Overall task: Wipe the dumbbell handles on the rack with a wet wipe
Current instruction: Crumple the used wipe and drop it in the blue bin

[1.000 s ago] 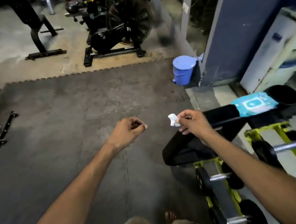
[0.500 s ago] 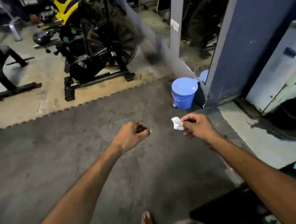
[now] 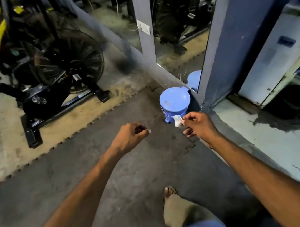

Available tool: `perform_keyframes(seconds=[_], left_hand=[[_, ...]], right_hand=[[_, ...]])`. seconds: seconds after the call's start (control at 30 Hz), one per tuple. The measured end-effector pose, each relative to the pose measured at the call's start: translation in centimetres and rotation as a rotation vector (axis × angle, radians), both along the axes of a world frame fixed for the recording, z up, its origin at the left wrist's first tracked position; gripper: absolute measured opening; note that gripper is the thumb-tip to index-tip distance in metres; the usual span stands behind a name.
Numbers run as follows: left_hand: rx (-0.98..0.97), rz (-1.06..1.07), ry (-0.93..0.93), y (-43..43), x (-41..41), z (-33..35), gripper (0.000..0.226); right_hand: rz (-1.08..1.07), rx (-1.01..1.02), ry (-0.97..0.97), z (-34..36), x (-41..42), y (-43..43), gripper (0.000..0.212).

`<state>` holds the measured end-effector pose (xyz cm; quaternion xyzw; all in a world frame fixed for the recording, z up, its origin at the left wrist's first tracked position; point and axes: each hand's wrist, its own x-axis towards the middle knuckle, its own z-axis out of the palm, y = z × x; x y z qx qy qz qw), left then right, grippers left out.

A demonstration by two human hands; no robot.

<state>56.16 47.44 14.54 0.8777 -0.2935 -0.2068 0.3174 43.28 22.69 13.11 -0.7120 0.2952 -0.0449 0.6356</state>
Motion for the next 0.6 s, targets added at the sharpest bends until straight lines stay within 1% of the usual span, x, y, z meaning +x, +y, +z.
perform_keyframes(seconds=[0.2, 0.3, 0.43, 0.6], left_hand=[[0.044, -0.083, 0.026, -6.6, 13.9, -0.3, 0.022], [0.052, -0.119, 0.046, -9.8, 20.0, -1.1, 0.020], [0.079, -0.204, 0.069, -13.8, 27.7, -3.4, 0.018], [0.097, -0.286, 0.133, -17.8, 37.9, -7.6, 0.023]], right_hand=[[-0.074, 0.007, 0.073, -1.0, 11.9, -4.5, 0.008], [-0.098, 0.008, 0.096, -1.8, 17.0, -6.4, 0.003], [-0.179, -0.004, 0.123, -4.0, 22.7, -8.9, 0.006], [-0.314, -0.016, 0.192, -7.5, 30.8, -12.1, 0.011]])
